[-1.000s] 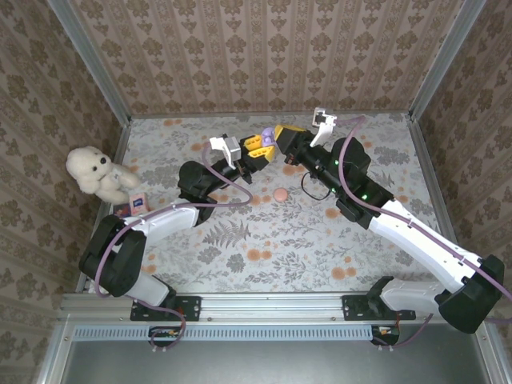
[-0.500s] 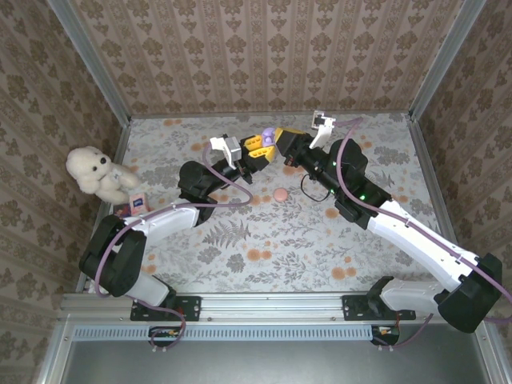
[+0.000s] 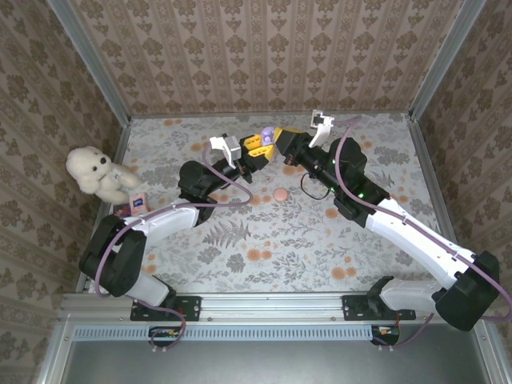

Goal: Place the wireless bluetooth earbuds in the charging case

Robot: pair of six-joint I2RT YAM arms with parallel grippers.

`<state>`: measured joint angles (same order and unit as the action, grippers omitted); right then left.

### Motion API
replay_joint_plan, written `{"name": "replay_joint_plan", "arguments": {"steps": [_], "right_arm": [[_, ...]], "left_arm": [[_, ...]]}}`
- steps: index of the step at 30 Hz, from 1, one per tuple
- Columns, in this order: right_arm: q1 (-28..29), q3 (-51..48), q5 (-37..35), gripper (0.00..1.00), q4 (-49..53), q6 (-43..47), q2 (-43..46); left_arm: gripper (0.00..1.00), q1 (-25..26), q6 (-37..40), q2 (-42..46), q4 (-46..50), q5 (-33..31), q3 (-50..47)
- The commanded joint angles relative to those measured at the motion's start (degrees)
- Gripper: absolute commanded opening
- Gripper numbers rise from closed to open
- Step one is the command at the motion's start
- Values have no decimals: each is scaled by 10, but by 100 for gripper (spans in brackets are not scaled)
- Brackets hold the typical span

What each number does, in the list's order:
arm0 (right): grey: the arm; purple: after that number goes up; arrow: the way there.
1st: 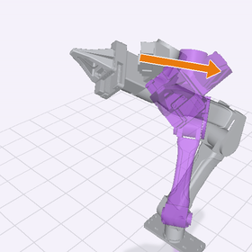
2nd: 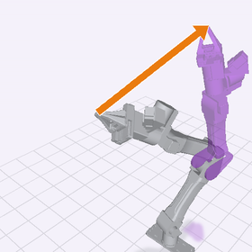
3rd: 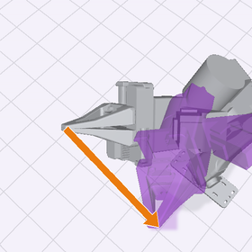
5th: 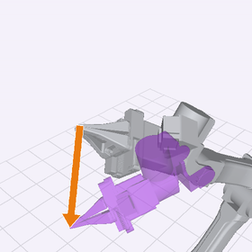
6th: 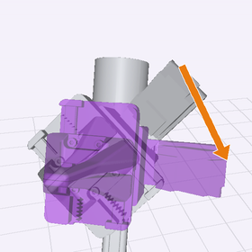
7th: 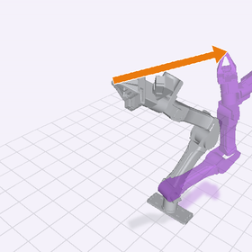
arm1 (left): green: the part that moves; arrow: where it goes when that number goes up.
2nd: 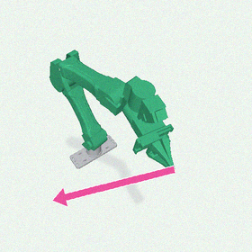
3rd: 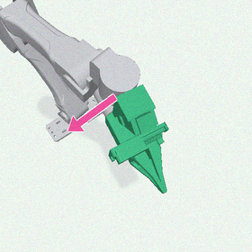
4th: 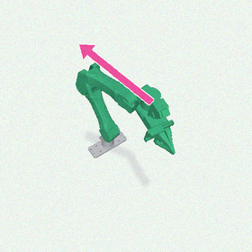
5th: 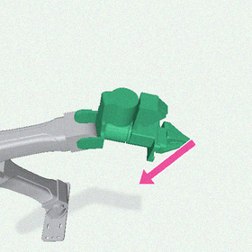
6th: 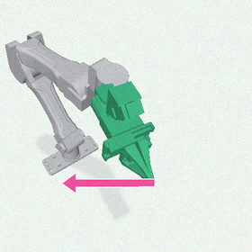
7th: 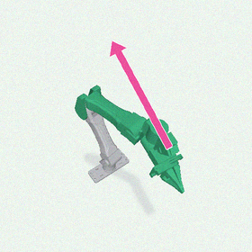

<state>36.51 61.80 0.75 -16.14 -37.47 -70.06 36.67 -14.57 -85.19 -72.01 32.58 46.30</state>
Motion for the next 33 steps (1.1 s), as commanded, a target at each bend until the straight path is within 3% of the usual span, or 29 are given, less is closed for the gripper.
{"name": "replay_joint_plan", "arguments": {"steps": [1, 33], "right_arm": [[5, 3, 40, 16, 32, 12, -17], [4, -26, 78, 20, 22, 2, -3]], "left_arm": [[0, 4, 6, 14, -29, 4, 21], [0, 3, 11, 13, -29, -6, 20]]}}
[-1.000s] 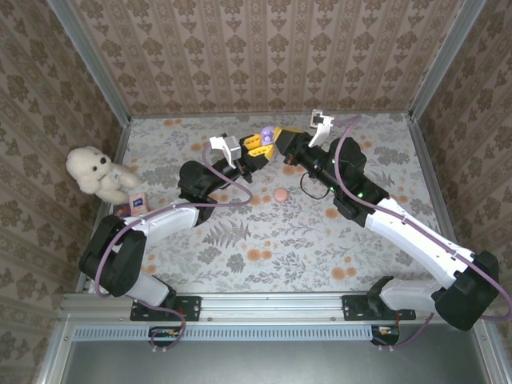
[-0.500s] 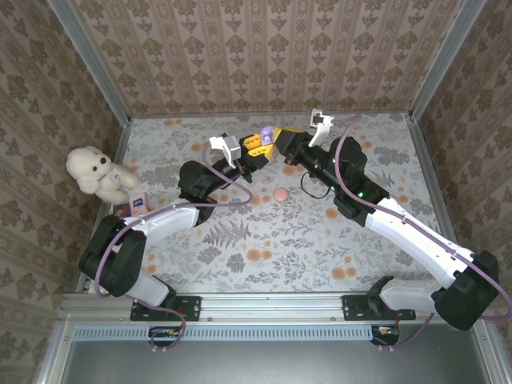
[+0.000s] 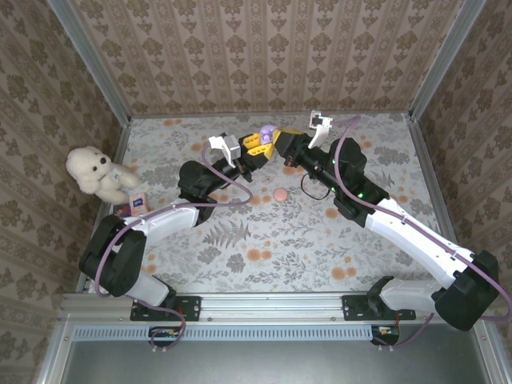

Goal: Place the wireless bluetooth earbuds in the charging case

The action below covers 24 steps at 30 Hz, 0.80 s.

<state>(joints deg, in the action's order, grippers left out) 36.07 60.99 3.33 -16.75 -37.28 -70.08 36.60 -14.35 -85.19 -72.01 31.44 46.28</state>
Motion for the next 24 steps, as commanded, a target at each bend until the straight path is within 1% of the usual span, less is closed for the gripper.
{"name": "replay_joint_plan", "arguments": {"steps": [1, 3, 4, 7, 11, 17, 21, 24], "right_arm": [[9, -18, 51, 21, 28, -1, -3], [9, -16, 41, 29, 30, -2, -2], [8, -13, 32, 35, 36, -3, -1], [5, -2, -3, 45, 42, -13, 0], [-2, 18, -20, 54, 42, -16, 1], [-6, 47, -20, 63, 59, -6, 5], [-14, 44, -30, 69, 71, -6, 30], [-29, 62, -43, 72, 126, -6, 52]], "left_arm": [[0, 5, 9, 12, -28, 5, 20], [0, 5, 8, 12, -28, 6, 20], [0, 5, 7, 11, -28, 6, 20], [0, 5, 6, 11, -29, 6, 19], [0, 5, 6, 9, -29, 7, 17], [0, 5, 5, 9, -28, 7, 13], [0, 5, 7, 10, -29, 9, 10], [0, 5, 10, 12, -29, 9, 3]]}}
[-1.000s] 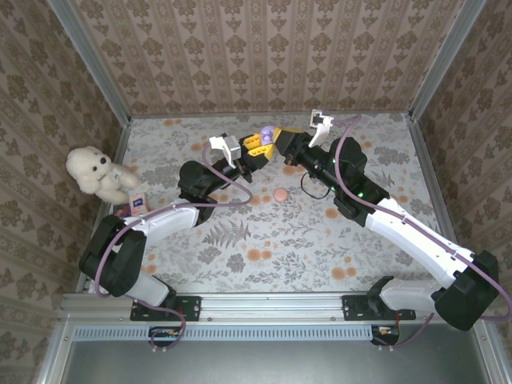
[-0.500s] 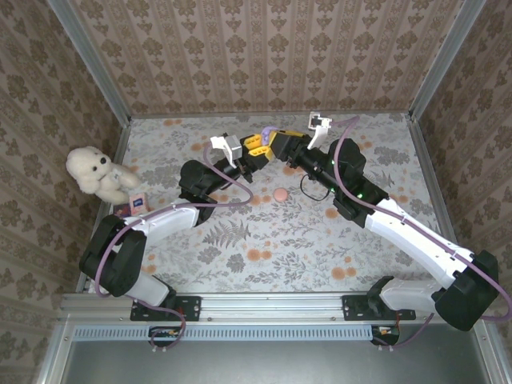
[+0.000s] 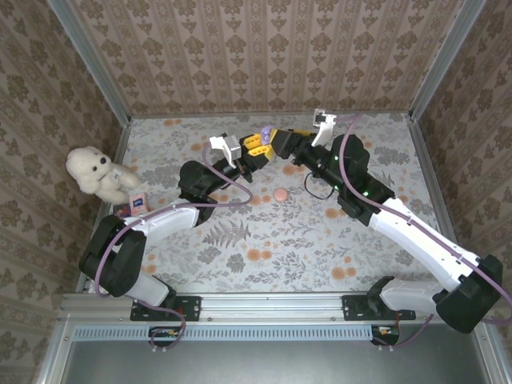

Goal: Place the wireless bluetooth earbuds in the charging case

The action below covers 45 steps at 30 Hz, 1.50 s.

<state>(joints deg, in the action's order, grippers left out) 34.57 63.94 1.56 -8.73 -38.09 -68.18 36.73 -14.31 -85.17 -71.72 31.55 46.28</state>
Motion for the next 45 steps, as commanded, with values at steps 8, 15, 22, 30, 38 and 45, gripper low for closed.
{"name": "replay_joint_plan", "arguments": {"steps": [8, 15, 22, 30, 38, 45], "right_arm": [[-102, 226, 47, 74, 346, 19, -64], [-118, 391, 138, 73, 496, 62, -234], [-113, 468, 164, 64, 551, 88, -331], [-83, 398, 157, 57, 536, 96, -291], [-61, 306, 139, 55, 500, 78, -211], [-67, 253, 10, 67, 495, 44, -170]], "left_arm": [[0, 2, 5, 13, -31, 48, -27], [0, 1, -11, 9, -29, 99, -42], [0, 2, -19, 0, -28, 106, -41], [0, -1, -20, -18, -28, 96, -32], [0, -7, -28, -37, -28, 91, -24], [0, -11, -49, -49, -28, 57, -27]]}}
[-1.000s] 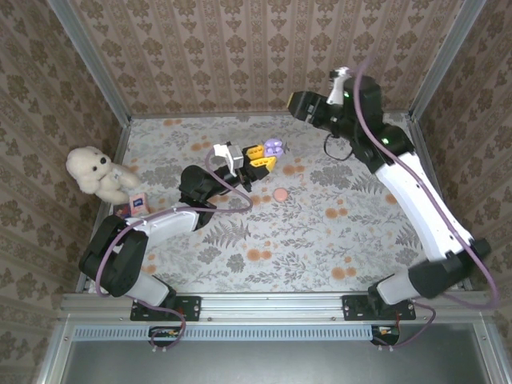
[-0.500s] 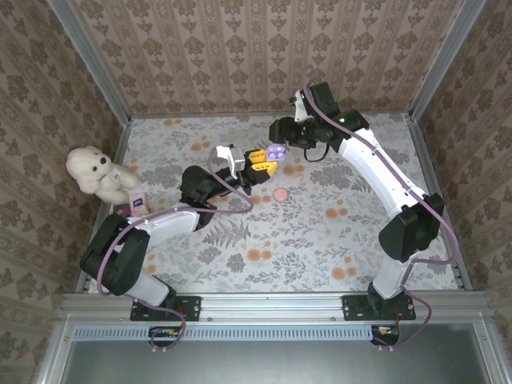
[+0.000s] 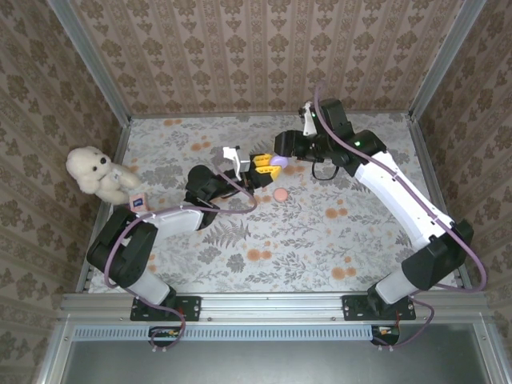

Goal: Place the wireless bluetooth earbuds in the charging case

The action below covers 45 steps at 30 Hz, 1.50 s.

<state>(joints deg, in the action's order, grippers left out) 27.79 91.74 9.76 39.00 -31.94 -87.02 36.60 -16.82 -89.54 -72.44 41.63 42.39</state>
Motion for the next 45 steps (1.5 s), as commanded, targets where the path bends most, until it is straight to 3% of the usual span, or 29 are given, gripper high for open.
{"name": "replay_joint_plan", "arguments": {"steps": [1, 7, 11, 20, 35, 45], "right_arm": [[-5, -42, -92, 68, 14, -29, 26], [-29, -151, -93, 70, -41, -74, 58], [-29, -212, -73, 70, -79, -90, 69], [-27, -260, -59, 70, -121, -109, 46], [-6, -259, -62, 70, -130, -123, 9], [5, -253, -67, 70, -128, -125, -6]], "left_arm": [[0, -14, -37, -7, -21, -71, 9], [0, -84, -222, -36, -10, -174, -12], [0, -135, -308, -57, 61, -171, -9], [0, -188, -354, -106, 346, -124, 52], [0, -199, -416, -218, 333, -101, 43], [23, -210, -422, -225, 314, -105, 21]]}}
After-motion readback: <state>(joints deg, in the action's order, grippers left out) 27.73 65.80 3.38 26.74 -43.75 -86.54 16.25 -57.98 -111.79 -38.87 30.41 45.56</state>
